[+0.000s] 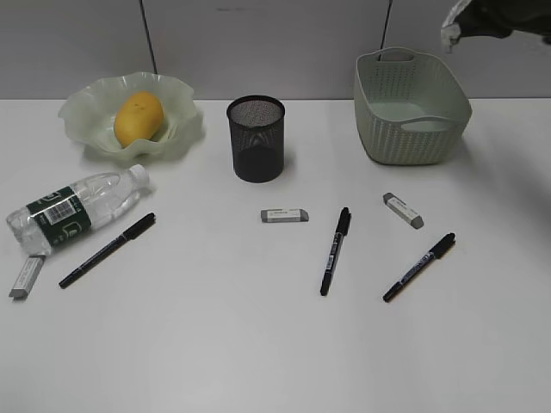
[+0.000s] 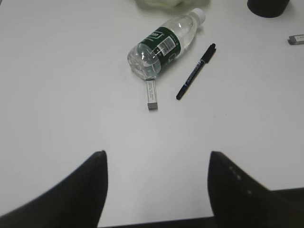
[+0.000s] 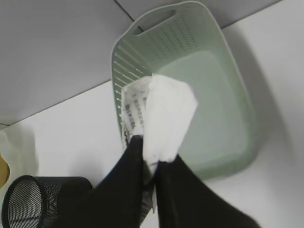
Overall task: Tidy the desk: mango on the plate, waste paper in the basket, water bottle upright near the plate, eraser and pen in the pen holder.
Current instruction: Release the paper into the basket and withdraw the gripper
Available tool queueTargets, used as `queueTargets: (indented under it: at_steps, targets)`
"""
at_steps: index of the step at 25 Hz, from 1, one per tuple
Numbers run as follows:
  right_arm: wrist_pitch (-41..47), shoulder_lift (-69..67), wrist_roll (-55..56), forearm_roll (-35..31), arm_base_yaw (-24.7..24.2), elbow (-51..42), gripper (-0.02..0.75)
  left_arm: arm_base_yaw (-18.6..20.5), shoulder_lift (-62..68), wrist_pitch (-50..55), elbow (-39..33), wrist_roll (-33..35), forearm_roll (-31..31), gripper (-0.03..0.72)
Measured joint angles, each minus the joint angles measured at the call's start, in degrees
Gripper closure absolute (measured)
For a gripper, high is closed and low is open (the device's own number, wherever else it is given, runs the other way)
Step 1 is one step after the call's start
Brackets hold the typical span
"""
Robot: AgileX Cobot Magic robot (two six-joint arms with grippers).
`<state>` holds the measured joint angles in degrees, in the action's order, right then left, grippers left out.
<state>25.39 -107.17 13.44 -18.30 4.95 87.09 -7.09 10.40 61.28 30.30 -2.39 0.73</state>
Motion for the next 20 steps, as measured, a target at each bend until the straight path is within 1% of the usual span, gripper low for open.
queueTargets:
  at_steps: [6, 9, 11, 12, 16, 17, 19, 20]
  targets:
    - [-0.6, -10.8, -0.1, 0.1, 1.2, 8.6, 0.671, 0.0, 0.0, 0.0, 0.0, 0.0, -0.4, 0.19]
    - [-1.1, -14.9, -0.2, 0.9, 1.2, 10.4, 0.631, 0.0, 0.0, -0.1, 0.0, 0.0, 0.0, 0.19]
    - [-1.6, -16.9, -0.2, 1.3, 1.2, 11.0, 0.566, 0.0, 0.0, -0.1, 0.0, 0.0, 0.0, 0.19]
    - [-1.8, -17.7, -0.3, 1.5, 1.2, 11.0, 0.509, 0.0, 0.0, -0.1, 0.0, 0.0, 0.0, 0.19]
    - [-1.9, -18.8, -1.4, 2.0, 1.2, 11.0, 0.22, 0.0, 0.0, -0.1, 0.0, 0.0, -0.1, 0.19]
    - [-1.9, -18.8, -1.9, 2.0, 1.2, 11.1, 0.168, 0.0, 0.0, -0.1, 0.0, 0.0, -0.1, 0.19]
    - [-1.7, -18.8, -2.6, 2.1, 1.2, 11.3, 0.125, 0.0, 0.0, -0.1, 0.0, 0.0, -0.1, 0.19]
    - [-1.0, -18.8, -3.0, 2.2, 1.2, 11.8, 0.118, 0.0, 0.0, -0.1, 0.0, 0.0, -0.1, 0.19]
